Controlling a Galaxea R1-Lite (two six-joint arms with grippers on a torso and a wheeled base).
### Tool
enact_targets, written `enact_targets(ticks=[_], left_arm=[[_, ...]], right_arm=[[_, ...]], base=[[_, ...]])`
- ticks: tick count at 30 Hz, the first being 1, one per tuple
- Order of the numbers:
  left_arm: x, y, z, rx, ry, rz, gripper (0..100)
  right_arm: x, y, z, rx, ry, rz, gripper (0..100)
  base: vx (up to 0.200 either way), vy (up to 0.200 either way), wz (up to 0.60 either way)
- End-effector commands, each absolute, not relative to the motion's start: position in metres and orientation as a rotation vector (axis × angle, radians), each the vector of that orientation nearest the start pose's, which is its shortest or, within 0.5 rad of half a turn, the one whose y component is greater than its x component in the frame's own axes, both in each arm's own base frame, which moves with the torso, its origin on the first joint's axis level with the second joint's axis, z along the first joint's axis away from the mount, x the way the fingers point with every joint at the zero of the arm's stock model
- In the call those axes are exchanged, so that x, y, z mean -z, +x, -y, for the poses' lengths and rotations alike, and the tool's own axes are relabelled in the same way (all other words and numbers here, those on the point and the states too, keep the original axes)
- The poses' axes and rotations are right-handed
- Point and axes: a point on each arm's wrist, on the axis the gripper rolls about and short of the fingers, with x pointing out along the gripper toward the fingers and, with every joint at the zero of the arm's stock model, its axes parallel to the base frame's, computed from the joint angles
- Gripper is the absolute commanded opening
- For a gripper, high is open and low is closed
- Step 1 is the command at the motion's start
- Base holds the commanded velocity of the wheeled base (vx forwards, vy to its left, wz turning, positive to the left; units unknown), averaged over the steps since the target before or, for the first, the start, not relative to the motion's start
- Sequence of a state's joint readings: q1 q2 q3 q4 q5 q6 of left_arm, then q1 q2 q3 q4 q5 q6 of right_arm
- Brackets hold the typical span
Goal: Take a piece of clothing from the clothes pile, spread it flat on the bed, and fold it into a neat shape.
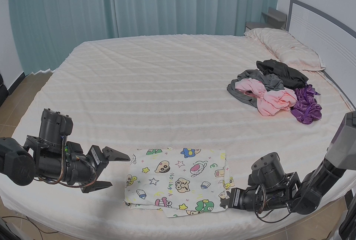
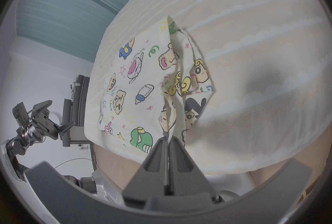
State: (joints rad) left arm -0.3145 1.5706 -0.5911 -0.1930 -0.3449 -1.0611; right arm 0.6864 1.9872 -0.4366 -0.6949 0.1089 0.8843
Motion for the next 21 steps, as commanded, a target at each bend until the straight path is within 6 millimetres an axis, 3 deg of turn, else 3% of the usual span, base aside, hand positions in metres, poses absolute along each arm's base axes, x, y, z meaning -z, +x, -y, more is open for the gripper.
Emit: enact_targets(ticks=[1,12,21], left_arm=[[-0.125,0.218,0.079,0.139,-0.977,-1.054,100],[-0.125,0.218,0.079,0.135,-0.976,-1.054,100],[-0.125,0.218,0.079,0.136,-0.975,-1.055,100]], right_arm=[[-0.032,0.206,-0.168,-0.323,0.554,-1.065,0],[-0.036,0.200,-0.156,-0.290,0.459,-1.066,0],[-0.026,0.205,-0.149,-0.258,0.391,-1.074,0]], base=[[0.000,0.000,0.00],[0.000,0.000,0.00],[0.000,0.000,0.00]])
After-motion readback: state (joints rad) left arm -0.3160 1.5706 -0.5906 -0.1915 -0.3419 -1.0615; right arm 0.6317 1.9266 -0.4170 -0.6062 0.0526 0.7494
